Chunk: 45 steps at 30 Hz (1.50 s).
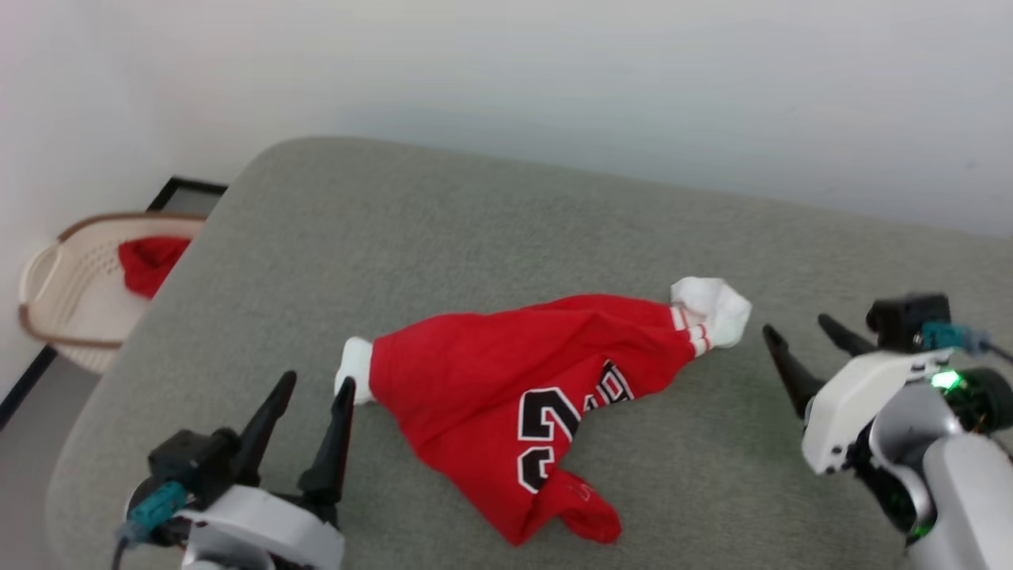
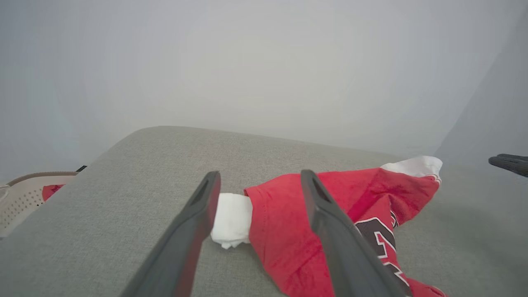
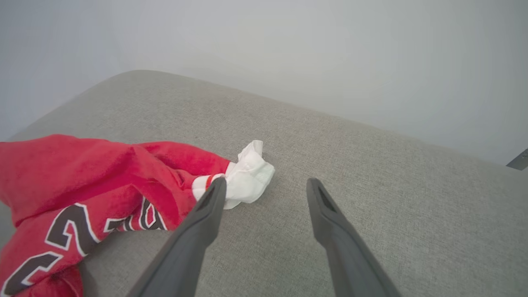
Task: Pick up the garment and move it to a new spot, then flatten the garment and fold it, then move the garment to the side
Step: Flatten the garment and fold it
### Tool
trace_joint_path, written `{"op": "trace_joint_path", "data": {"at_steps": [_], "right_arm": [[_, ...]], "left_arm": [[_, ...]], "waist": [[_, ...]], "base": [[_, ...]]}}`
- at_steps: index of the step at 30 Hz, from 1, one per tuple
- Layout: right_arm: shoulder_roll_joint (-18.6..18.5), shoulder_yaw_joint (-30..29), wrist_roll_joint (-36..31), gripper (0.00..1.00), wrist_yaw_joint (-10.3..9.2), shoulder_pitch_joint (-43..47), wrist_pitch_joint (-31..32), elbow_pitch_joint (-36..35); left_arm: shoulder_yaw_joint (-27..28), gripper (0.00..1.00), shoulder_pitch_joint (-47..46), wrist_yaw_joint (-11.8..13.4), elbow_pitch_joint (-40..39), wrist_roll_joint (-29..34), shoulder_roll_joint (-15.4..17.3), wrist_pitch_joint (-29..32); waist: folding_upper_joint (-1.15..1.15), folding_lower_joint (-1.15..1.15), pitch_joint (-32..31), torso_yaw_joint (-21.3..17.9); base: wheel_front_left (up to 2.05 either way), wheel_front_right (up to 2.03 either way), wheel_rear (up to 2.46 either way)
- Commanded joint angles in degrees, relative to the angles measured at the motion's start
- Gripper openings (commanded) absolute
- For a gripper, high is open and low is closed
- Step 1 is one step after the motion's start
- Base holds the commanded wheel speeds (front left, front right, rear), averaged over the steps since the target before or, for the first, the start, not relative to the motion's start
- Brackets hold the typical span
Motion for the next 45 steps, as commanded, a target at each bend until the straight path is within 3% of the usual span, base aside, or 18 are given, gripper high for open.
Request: {"op": "trace_joint_path", "data": {"at_steps": [1, 10, 20, 21, 23, 32, 45], "right_arm": [[-0.7, -0.2, 0.1, 1.0, 0.03, -2.5, 2.3, 1.0], [-2.1, -0.2, 0.2, 1.0, 0.03, -9.4, 10.4, 6.9], [-1.2, 0.2, -0.2, 1.0, 0.03, -13.5, 12.3, 14.1], [-1.1, 0.0, -0.2, 0.71, 0.03, -13.9, 12.5, 15.1], [-0.9, 0.0, -0.6, 0.0, 0.03, -14.8, 12.9, 17.0], [-0.3, -0.5, -0.2, 0.0, 0.0, -17.5, 10.4, 20.2], [-2.6, -2.5, 3.6, 0.0, 0.0, -10.4, 10.9, 11.0]], "left_arm": [[-0.4, 1.0, -1.5, -0.5, 0.7, 1.1, -1.2, -0.9], [0.2, 1.0, -4.6, -2.1, 3.3, 3.6, -6.0, -2.2], [2.8, 1.0, -5.8, -5.2, 5.4, 5.7, -9.8, -2.2], [3.2, 1.0, -5.9, -5.7, 5.6, 6.1, -10.2, -2.2], [3.8, 1.0, -6.0, -6.2, 6.0, 6.6, -10.9, -2.2], [6.9, 1.0, -5.0, -7.7, 7.2, 8.8, -12.2, -2.3], [9.4, 1.0, -1.8, -7.1, 5.2, 9.7, -9.9, -1.9]], "waist": [[0.0, 0.0, 4.5, 4.1], [0.0, 0.0, 9.1, 8.4], [0.0, 0.0, 11.2, 10.6], [0.0, 0.0, 11.3, 10.7], [0.0, 0.0, 11.5, 10.6], [0.0, 0.0, 10.1, 8.5], [0.0, 0.0, 5.6, 1.3]], "base": [[0.0, 0.0, 0.0], [0.0, 0.0, 0.0], [0.0, 0.0, 0.0], [0.0, 0.0, 0.0], [0.0, 0.0, 0.0], [0.0, 0.0, 0.0], [0.0, 0.0, 0.0]]}}
